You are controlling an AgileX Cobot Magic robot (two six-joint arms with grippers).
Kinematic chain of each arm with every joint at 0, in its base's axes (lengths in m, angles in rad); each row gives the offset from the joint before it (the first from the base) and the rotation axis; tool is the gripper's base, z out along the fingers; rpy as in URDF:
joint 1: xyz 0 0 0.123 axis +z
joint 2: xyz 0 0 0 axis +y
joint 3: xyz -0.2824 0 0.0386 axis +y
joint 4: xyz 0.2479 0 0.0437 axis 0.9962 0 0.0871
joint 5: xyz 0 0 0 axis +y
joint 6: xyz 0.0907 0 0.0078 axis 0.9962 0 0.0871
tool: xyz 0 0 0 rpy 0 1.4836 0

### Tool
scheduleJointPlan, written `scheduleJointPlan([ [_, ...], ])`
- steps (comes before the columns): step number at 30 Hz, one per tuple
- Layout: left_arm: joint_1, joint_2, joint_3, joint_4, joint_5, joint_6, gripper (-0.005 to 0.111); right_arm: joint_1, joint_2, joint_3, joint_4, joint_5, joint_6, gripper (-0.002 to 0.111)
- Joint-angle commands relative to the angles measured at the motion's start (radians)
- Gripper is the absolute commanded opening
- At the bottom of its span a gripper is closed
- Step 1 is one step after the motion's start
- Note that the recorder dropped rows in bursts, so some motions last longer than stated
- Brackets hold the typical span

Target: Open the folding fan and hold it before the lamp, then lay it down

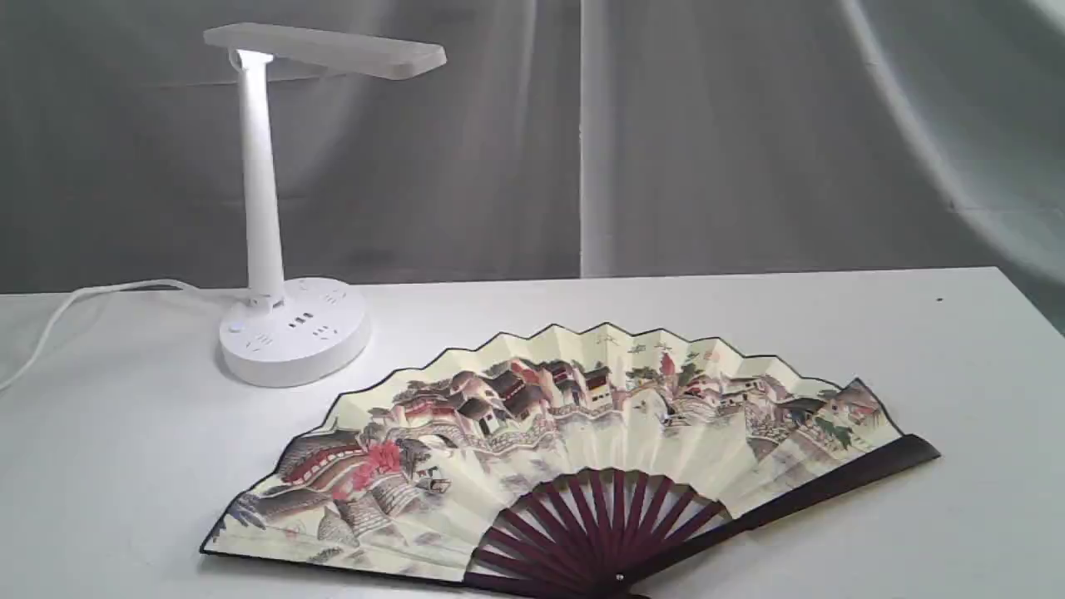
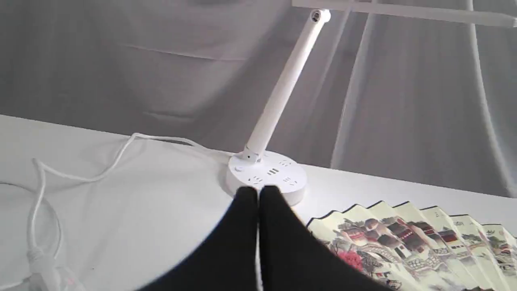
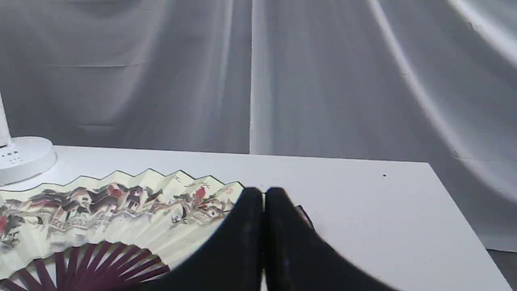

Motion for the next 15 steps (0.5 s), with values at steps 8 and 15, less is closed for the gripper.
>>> scheduleJointPlan([
  [8,-0.004,-0.003,0.061,-0.001,-0.252,0.003,0.0,-0.002,0.011,0.111,0.015,-0.074,-0.003,0.0],
  [15,-0.004,-0.003,0.071,-0.001,-0.299,-0.003,0.0,-0.002,0.011,0.119,0.061,-0.098,-0.003,0.0],
])
